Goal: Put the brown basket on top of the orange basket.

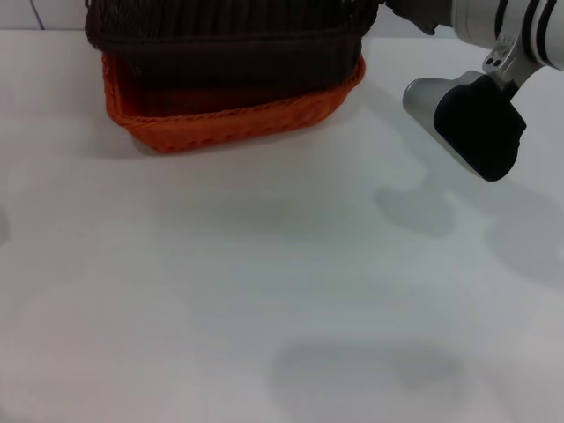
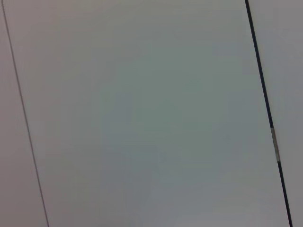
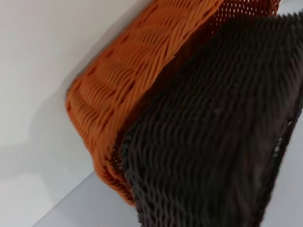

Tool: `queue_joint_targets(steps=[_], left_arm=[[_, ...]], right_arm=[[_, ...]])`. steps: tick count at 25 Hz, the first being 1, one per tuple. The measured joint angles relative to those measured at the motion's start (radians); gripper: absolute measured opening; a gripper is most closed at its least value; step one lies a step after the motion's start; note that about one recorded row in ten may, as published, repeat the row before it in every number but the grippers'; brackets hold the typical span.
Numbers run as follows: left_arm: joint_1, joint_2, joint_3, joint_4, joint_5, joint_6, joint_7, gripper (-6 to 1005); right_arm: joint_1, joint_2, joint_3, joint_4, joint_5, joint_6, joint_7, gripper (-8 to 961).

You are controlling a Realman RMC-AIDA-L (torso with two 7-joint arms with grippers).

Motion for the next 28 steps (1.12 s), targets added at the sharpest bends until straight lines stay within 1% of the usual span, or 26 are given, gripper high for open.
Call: queue_joint_targets(steps=[2,8,13,14,15,16,17,18,21,24,28], left_arm=[[0.0,0.0,0.0,0.0,0.0,-0.002,0.0,712],[-0.007,0.002,0.0,-0.002,0.008,-0.012,0.002,712],[-0.013,0.004,0.014,-0.002,0.01,-0.027,0.01,712],[-0.013,0.004,0.017,-0.002,0.01,-0.027,0.01,712],[-0.013,0.005,0.023,-0.002,0.011,-0.027,0.01,712],[-0.013,0.006,0.027,-0.002,0.01,-0.028,0.01,712],[-0.013,0.006,0.033,-0.002,0.011,-0.029,0.01,712],[-0.013,0.006,0.038,-0.002,0.011,-0.03,0.01,712],[-0.01,0.007,0.056,-0.002,0.011,-0.031,0.01,712],[-0.005,0.008,0.062,-0.003,0.011,-0.032,0.011,712],[-0.003,0.009,0.063,-0.002,0.011,-0.032,0.011,712]], right_arm=[[-0.007,0.0,-0.004,0.011,0.0,0.015,0.005,261],[-0.054,0.007,-0.003,0.0,-0.001,0.034,0.028,379],[-0.137,0.02,-0.009,-0.058,0.0,0.033,0.068,478],[-0.159,0.024,-0.016,-0.075,0.0,0.033,0.082,520],[-0.181,0.028,-0.025,-0.093,0.0,0.035,0.092,562],[-0.221,0.038,-0.042,-0.124,0.005,0.047,0.099,603],[-0.221,0.038,-0.042,-0.124,0.005,0.047,0.099,645],[-0.245,0.044,-0.053,-0.144,0.009,0.056,0.099,687],[-0.297,0.06,-0.087,-0.181,0.03,0.066,0.099,725],[-0.331,0.075,-0.126,-0.207,0.077,0.071,0.1,763],[-0.356,0.105,-0.157,-0.207,0.144,0.116,0.102,764]])
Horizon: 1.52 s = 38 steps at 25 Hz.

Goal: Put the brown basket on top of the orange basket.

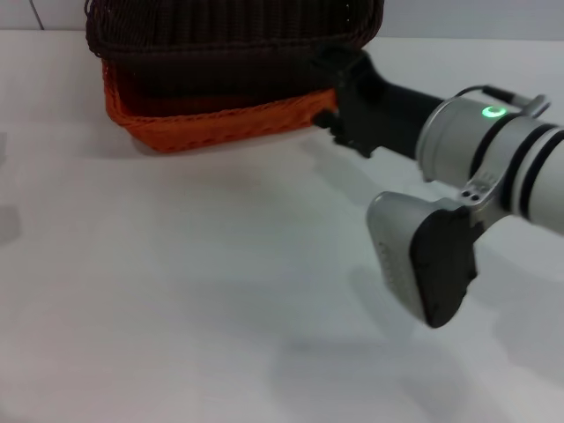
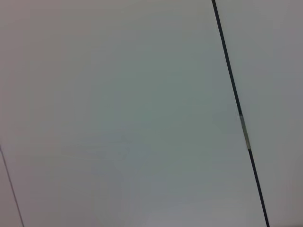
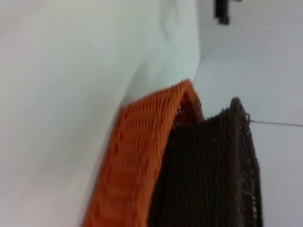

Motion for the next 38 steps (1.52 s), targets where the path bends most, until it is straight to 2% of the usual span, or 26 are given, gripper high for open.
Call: queue_joint_targets(steps=[4,10,14,17,19,22,28,31,33,36,38], left_arm=[[0.003,0.003,0.0,0.0,0.0,0.0,0.001,712],[0.02,0.007,0.0,0.004,0.0,0.002,0.002,712],[0.039,0.007,-0.003,0.006,0.0,0.003,0.002,712],[0.051,0.007,-0.008,0.006,-0.002,0.003,0.002,712],[0.055,0.007,-0.009,0.006,-0.004,0.003,0.002,712],[0.062,0.008,-0.009,0.003,-0.008,0.001,0.002,712],[0.056,0.006,-0.006,0.005,-0.001,0.0,0.002,712],[0.054,0.005,-0.002,0.009,0.0,0.001,0.002,712],[0.053,0.003,0.0,0.011,-0.002,0.005,0.002,712],[0.056,0.002,-0.001,0.011,-0.007,0.013,-0.002,712],[0.061,0.0,-0.004,0.012,-0.009,0.031,-0.01,712]], right_arm=[[0.005,0.022,-0.005,0.064,0.024,-0.018,0.003,764],[0.066,0.046,0.02,0.188,0.021,-0.019,0.008,763],[0.105,0.056,0.088,0.254,-0.005,0.054,0.001,762],[0.138,0.058,0.171,0.297,-0.027,0.1,0.004,762],[0.151,0.058,0.19,0.312,-0.022,0.104,0.008,762],[0.14,0.054,0.134,0.296,-0.008,0.106,0.019,761],[0.132,0.013,-0.065,0.185,0.034,0.041,0.117,761],[0.139,0.006,-0.121,0.135,0.059,0.025,0.14,761],[0.128,0.015,-0.119,0.111,0.074,0.073,0.153,761],[0.084,0.044,-0.075,0.086,0.112,0.205,0.179,761],[0.027,0.061,-0.029,0.063,0.198,0.371,0.244,761]])
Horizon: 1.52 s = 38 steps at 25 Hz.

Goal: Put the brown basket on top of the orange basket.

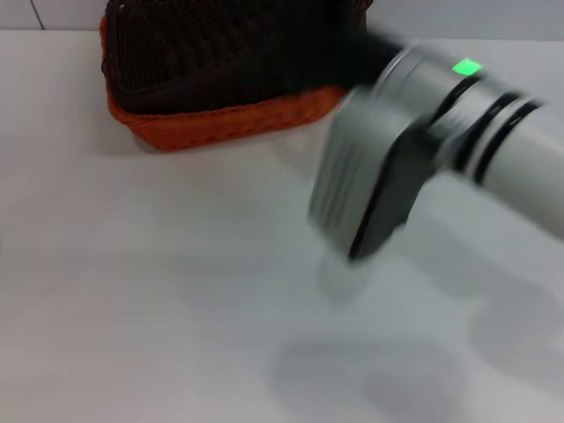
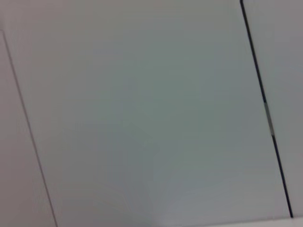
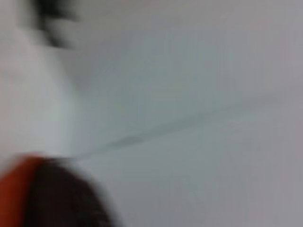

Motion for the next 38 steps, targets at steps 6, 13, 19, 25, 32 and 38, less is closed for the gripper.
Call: queue_joint_targets(steps=[6,13,19,25,32,38], left_arm=[[0.022,-0.001,-0.005,0.001,-0.001,0.055,-0.042,712],[0.063,0.003,-0.02,0.011,-0.002,0.148,-0.113,712],[0.079,0.006,-0.05,0.013,-0.002,0.165,-0.134,712],[0.1,0.007,-0.078,0.013,-0.002,0.19,-0.171,712],[0.109,0.004,-0.079,0.012,-0.002,0.202,-0.171,712],[0.111,0.004,-0.076,0.006,0.002,0.203,-0.164,712]], right_arm=[[-0.109,-0.003,0.042,-0.007,0.116,0.342,0.273,761],[-0.218,-0.005,0.097,0.183,0.104,0.714,0.86,761],[-0.151,-0.004,0.107,0.478,0.087,0.987,1.159,761],[0.038,-0.002,0.107,0.82,0.09,1.152,1.355,761],[0.188,0.004,0.091,1.018,0.089,1.155,1.354,761],[0.15,0.005,0.076,1.007,0.089,1.202,1.36,761]])
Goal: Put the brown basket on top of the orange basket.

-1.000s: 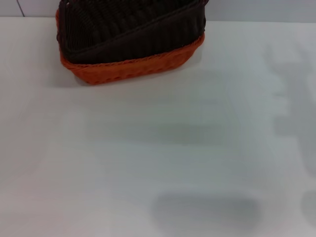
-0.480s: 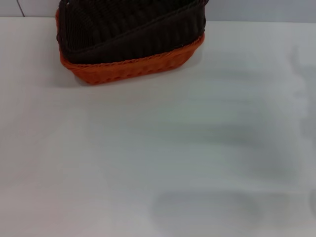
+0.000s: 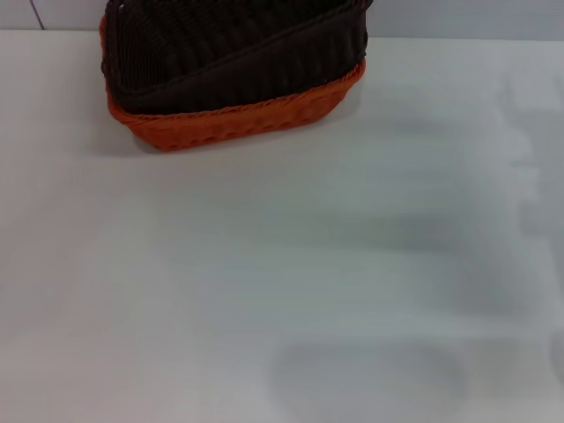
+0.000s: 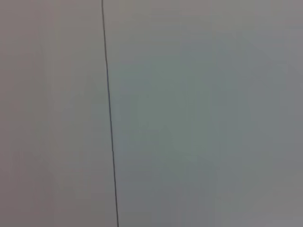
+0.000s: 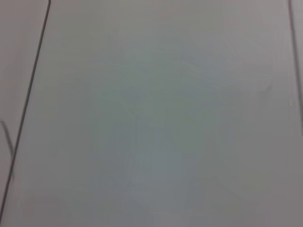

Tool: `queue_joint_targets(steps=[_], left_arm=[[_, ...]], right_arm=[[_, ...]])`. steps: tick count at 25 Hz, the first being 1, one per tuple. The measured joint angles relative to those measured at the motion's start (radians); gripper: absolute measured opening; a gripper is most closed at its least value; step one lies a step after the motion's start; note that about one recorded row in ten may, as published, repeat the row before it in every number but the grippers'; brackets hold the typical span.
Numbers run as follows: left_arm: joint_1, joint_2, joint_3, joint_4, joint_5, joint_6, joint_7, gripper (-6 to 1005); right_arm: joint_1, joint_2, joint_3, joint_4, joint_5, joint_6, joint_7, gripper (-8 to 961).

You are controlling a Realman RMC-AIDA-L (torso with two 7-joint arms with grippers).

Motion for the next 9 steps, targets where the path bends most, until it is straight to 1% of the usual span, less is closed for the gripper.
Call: queue_joint_targets(steps=[3,4,5,9], left_arm=[[0.001,0.0,0.003,-0.007,0.004,0.0,0.0,712],[0.002,0.0,0.003,-0.008,0.005,0.0,0.0,712],[0.002,0.0,0.003,-0.008,0.005,0.0,0.0,712],[0.015,-0.001,0.004,-0.01,0.005,0.001,-0.005,712]], right_arm=[[-0.048,0.001,-0.023,-0.016,0.002,0.074,0.002,761],[-0.048,0.001,-0.023,-0.016,0.002,0.074,0.002,761],[-0.068,0.002,-0.032,-0.021,0.004,0.1,0.003,761],[-0.093,0.003,-0.046,-0.023,0.005,0.134,0.007,761]])
